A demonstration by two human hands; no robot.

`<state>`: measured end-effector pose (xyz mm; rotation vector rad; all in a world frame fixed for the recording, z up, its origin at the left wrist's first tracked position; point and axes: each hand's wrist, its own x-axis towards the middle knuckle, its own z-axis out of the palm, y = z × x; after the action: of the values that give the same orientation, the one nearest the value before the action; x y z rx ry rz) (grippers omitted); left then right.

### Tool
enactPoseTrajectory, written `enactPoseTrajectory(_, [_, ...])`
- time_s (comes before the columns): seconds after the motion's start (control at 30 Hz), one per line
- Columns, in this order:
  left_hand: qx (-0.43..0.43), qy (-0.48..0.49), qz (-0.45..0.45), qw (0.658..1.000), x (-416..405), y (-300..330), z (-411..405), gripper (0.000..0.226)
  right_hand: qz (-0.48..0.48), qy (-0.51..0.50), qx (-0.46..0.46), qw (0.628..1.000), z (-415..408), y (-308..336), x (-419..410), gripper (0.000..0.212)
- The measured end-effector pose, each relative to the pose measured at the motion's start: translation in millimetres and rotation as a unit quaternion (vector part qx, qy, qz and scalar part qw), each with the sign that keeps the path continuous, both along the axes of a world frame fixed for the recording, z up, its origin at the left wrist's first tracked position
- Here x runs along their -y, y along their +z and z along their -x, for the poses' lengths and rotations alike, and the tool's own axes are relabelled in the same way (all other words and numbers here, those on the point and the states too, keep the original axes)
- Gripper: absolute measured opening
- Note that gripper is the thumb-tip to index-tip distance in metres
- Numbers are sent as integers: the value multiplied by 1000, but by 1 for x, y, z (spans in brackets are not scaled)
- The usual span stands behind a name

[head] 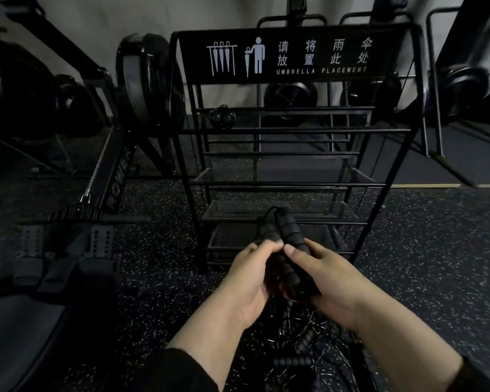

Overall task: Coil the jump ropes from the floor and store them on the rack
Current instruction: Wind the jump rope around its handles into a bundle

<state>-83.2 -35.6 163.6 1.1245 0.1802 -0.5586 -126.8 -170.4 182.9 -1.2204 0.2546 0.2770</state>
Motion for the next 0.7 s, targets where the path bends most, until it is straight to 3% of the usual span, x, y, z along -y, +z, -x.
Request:
enactPoseTrajectory(0.17, [-46,26,33,998,-4,7,-4,54,7,67,-16,998,14,-2,0,18])
enactPoseTrajectory(0.27, [-47,35,38,998,-1,10,-4,47,15,81,-29,996,11,-6,1,34])
enactPoseTrajectory(0.4, [-7,59,19,998,2,11,-10,50,-147,100,-80,981,1,-10,3,68])
enactPoseTrajectory(0.57, [30,67,18,997,2,20,-21,45,-221,161,-72,959,-13,-17,1,68])
enactPoseTrajectory(0.63, [42,60,-8,997,0,21,-27,47,-219,170,-53,959,-20,-20,2,67])
enactPoseTrajectory(0.7, [86,62,-117,987,-5,21,-34,49,-213,165,-45,962,-27,-21,4,64])
